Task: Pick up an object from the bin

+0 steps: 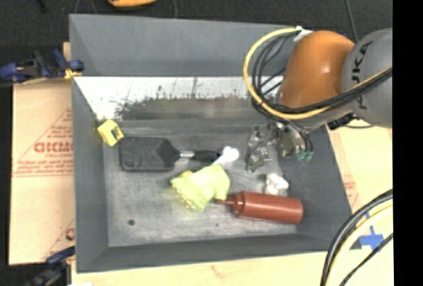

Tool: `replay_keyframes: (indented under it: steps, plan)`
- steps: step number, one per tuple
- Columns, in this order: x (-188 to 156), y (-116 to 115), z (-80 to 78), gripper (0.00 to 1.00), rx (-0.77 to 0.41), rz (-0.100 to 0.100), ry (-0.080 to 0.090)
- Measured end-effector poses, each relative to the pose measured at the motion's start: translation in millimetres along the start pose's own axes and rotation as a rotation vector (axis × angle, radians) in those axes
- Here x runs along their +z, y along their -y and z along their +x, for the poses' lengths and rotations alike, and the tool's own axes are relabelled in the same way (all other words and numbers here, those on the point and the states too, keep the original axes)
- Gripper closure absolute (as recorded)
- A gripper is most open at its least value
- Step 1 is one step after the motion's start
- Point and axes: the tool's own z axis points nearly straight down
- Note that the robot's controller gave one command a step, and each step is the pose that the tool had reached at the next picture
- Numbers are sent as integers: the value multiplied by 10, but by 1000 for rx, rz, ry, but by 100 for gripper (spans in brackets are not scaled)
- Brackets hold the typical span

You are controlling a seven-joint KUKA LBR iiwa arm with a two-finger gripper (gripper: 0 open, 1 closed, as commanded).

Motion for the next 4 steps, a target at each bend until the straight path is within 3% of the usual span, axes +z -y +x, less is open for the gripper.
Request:
replay_keyframes:
  steps: [1,2,3,4]
  plan:
    - [-686,74,-58,100,-5,3,3]
    - [253,20,-28,0,-14,2,-3]
    - [205,26,-47,0,-14,4,5]
    - [312,44,40,0,-187,5,8]
